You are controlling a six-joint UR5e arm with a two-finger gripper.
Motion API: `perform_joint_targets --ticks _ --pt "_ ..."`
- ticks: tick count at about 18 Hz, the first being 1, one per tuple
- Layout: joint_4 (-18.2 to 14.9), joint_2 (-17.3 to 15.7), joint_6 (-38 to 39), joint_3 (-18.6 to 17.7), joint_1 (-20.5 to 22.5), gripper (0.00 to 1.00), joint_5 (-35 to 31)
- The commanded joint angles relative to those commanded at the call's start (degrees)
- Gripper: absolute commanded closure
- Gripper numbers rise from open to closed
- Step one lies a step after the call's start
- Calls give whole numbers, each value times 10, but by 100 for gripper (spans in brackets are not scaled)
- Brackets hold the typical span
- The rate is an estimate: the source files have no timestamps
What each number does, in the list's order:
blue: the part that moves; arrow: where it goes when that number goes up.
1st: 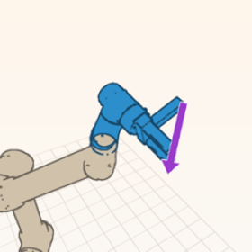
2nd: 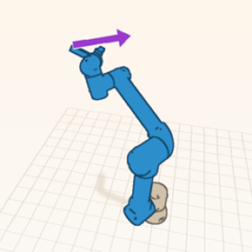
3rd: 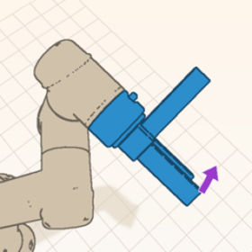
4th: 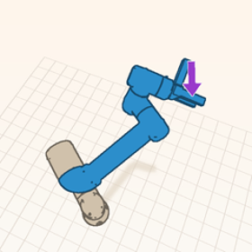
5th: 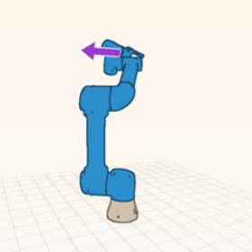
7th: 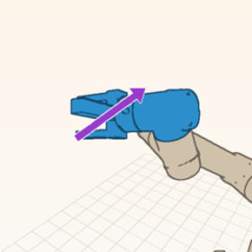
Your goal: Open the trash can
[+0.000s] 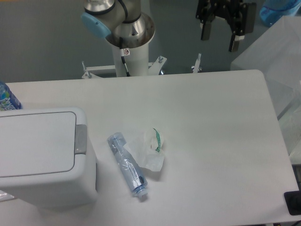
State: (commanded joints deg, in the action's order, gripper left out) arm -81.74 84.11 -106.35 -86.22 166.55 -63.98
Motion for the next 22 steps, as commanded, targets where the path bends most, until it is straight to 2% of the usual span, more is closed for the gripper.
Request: perform_joint_targets --ticks 5,9,11,13,16,17,22 --pt "0 2 17 4 -2 0 -1" --pt "0 4 92 14 -11 0 4" --pt "1 11 148 23 -22 0 29" --pt "26 22 238 32 -31 0 50" --pt "102 37 366 32 -70 0 52" --pt "118 40 407 31 -84 0 50" --pt "171 54 588 25 -124 0 50"
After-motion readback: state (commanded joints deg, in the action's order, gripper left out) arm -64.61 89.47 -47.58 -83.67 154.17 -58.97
